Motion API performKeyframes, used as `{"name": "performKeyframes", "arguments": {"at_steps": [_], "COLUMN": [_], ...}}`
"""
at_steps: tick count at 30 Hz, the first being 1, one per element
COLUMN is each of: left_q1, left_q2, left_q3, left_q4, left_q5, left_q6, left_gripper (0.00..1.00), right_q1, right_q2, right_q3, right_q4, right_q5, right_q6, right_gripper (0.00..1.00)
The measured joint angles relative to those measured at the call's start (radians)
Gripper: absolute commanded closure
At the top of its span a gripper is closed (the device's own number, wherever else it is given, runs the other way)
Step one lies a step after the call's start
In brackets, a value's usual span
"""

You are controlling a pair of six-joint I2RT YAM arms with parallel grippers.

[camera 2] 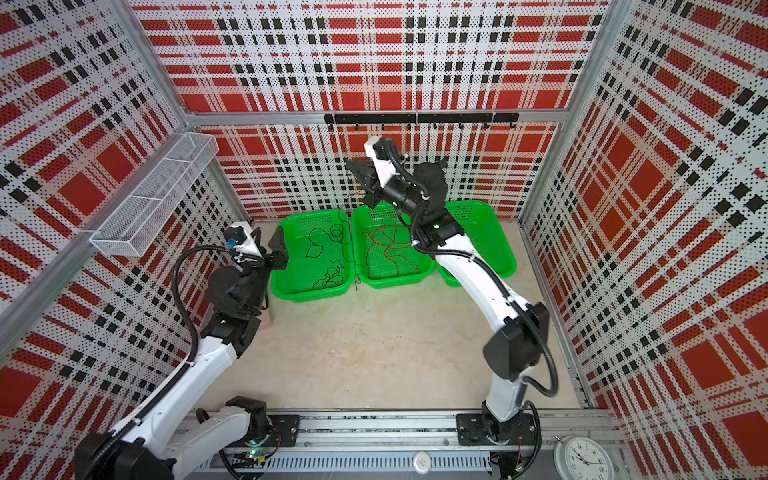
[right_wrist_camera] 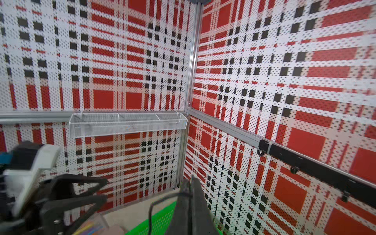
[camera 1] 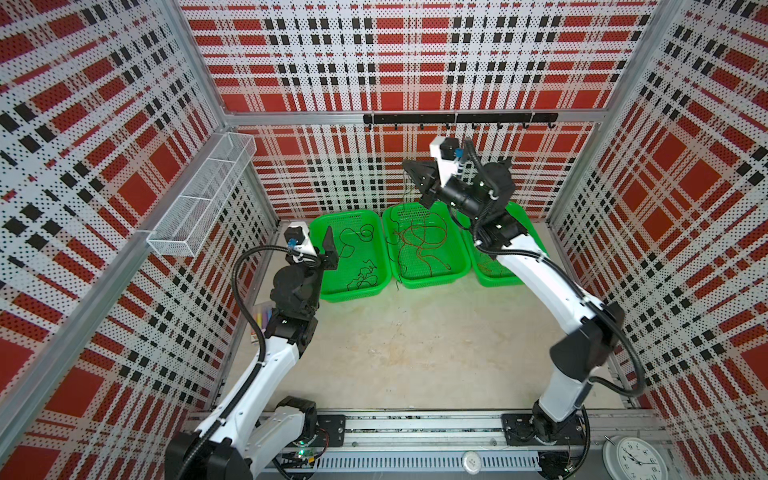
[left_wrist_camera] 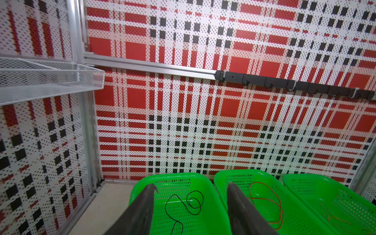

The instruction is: Untangle the cables

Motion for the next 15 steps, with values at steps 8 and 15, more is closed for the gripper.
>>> {"name": "performKeyframes", "arguments": {"at_steps": [8,15], "left_q1": [0.005,0.007], "left_q2": [-0.094,-0.098], "left_q3": [-0.106,-0.135], "left_q4": [0.013,0.012], "left_q5": [-0.052,-0.058], "left_q6": [0.0,0.0], "left_gripper": [0.41,0.39], "right_q1": [0.013,0.026], "right_q2": [0.348,0.478], "right_q3": [0.096,0.084], "right_q4": [0.168,0.091], "right_q5": [-0.057,-0.104], "right_q6": [0.091,0.075], "right_gripper": [1.0,0.6]}}
